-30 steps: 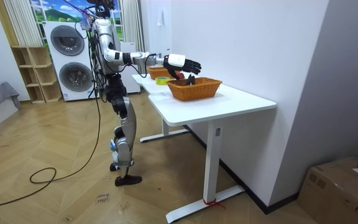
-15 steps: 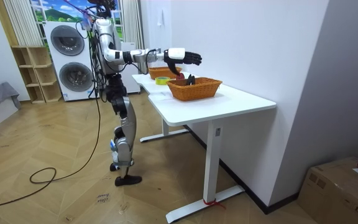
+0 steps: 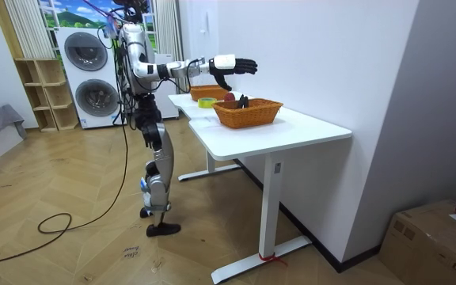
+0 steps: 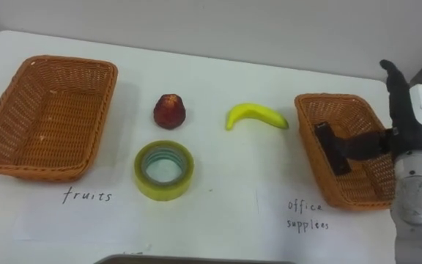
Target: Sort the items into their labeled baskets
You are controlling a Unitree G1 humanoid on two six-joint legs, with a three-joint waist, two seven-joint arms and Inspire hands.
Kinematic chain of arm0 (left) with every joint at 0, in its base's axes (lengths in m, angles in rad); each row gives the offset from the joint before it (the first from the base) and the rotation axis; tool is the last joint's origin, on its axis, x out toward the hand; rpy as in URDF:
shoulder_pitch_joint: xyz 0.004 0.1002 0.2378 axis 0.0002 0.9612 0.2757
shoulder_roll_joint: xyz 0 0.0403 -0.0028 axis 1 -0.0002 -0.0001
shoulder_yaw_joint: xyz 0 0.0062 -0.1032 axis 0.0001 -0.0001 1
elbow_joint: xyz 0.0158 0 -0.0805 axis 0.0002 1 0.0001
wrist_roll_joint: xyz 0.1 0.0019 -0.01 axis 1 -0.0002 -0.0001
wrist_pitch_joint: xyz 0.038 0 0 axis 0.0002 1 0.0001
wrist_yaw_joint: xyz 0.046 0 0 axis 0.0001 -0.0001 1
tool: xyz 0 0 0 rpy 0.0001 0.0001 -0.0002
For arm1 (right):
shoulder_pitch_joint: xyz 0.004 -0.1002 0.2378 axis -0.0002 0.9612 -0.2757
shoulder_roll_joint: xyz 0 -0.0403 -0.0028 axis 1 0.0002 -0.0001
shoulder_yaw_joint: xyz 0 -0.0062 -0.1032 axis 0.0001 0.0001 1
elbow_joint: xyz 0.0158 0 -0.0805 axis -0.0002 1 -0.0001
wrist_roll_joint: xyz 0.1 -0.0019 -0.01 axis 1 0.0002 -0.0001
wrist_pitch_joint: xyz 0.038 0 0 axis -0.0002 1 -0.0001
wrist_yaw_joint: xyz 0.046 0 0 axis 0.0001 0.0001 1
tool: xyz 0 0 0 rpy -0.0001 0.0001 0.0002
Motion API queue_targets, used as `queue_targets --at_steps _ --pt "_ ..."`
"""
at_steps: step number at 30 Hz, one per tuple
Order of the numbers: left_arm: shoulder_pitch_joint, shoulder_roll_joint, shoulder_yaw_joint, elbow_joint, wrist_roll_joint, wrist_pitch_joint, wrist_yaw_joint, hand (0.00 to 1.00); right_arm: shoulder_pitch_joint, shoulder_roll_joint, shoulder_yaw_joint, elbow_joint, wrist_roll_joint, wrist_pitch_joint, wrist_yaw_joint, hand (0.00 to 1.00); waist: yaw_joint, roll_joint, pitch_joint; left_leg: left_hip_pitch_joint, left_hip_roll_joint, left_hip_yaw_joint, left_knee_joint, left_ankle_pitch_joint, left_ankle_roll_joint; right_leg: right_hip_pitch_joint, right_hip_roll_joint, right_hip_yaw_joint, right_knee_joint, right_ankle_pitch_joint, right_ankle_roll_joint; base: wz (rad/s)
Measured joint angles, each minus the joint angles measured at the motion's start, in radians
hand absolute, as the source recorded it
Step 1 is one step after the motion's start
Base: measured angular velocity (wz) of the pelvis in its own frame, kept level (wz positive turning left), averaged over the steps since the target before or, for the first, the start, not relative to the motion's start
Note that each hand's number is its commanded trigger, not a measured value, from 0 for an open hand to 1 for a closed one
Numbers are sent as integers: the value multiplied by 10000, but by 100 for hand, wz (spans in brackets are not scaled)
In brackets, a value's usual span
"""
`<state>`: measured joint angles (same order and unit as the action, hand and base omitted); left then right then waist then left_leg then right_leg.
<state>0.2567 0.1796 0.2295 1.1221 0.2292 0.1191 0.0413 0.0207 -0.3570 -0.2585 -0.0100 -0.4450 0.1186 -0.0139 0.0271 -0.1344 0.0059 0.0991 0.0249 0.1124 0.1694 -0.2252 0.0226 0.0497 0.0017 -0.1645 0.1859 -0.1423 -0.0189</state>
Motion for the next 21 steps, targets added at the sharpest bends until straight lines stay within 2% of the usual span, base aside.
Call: queue_targets --at_steps 6,13,21 --pt "-266 19 25 379 -4 -97 6 0 -134 0 0 -607 -331 -204 -212 0 57 29 16 -13 -4 1 -17 0 1 2 -7 -1 4 0 0 0" --pt "-333 18 9 350 -9 -161 117 0 -195 1 32 -1946 -451 -314 -271 0 61 43 -6 -11 -4 15 9 2 2 0 -14 -5 6 0 0 0" --pt "-389 -10 -22 348 -3 -174 125 0 -214 2 518 -2125 -453 -360 -247 0 115 44 -22 -5 -1 31 -34 2 2 4 -1 16 0 0 -1 0"
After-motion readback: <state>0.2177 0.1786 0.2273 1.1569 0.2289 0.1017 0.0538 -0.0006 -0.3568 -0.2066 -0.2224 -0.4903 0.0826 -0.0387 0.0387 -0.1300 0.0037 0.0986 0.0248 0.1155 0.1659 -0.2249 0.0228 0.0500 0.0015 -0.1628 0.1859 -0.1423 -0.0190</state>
